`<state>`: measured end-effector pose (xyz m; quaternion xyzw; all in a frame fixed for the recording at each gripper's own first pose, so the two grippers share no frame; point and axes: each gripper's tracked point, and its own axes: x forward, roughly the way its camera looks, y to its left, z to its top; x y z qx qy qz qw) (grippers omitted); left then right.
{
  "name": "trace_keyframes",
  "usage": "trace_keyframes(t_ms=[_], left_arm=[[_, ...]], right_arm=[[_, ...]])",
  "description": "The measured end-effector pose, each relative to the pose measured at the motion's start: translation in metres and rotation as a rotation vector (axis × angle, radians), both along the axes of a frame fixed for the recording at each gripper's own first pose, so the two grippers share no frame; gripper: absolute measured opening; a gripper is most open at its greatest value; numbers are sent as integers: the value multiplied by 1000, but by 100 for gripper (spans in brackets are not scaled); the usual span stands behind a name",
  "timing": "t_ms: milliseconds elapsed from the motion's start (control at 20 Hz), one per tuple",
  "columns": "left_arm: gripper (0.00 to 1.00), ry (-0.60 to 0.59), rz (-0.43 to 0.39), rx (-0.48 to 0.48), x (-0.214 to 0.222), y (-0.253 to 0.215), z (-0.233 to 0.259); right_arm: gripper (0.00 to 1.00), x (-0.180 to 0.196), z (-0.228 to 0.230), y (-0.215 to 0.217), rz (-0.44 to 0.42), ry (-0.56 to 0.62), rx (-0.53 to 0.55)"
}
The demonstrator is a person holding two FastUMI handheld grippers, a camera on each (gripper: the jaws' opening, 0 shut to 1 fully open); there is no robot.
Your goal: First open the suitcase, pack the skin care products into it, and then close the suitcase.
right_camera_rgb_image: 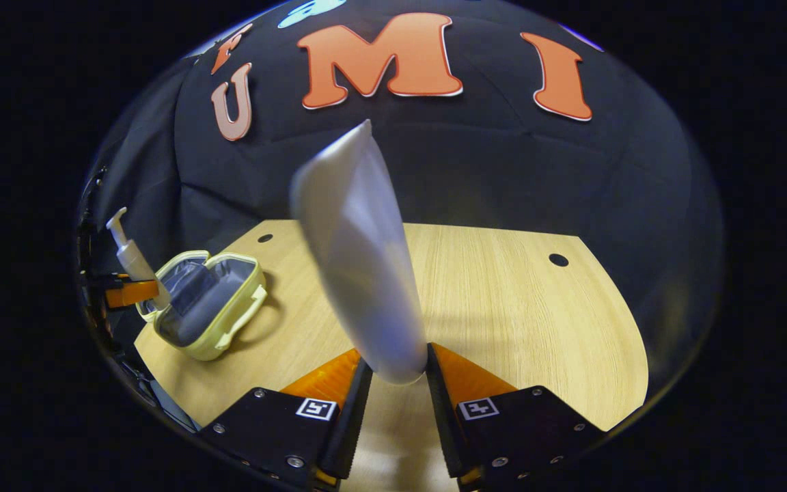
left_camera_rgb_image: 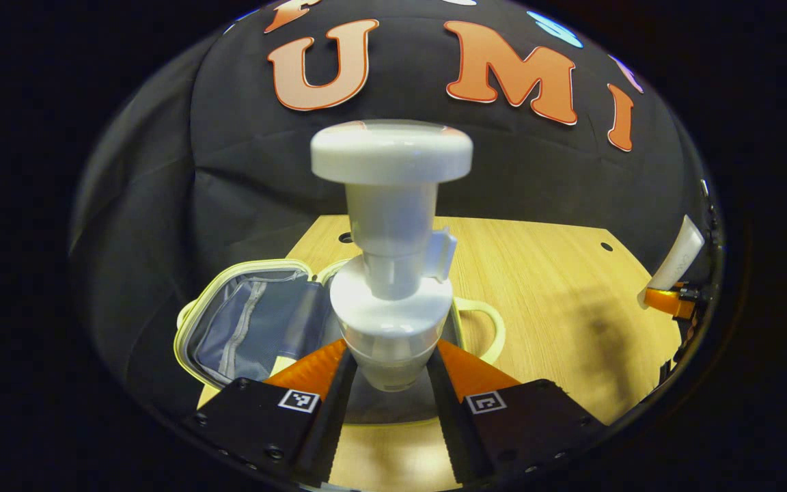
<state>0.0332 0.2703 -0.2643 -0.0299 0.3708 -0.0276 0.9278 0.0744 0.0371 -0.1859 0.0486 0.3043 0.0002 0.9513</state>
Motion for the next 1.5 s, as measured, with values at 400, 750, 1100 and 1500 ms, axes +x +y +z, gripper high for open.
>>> trace_keyframes(t_ms=[400, 750, 1100, 1500], left_arm=[[63, 30, -37, -11, -1, 47, -22], [63, 140, -135, -130, 5, 49, -51], [63, 310, -245, -169, 7, 47, -90], [65, 537, -229, -183, -1, 43, -127]], right_arm=[[51, 10, 43, 80, 85, -48, 6], [51, 25, 69, 151, 128, -76, 29], [51, 25, 60, 199, 89, -27, 84], [51, 35, 53, 238, 158, 8, 145]])
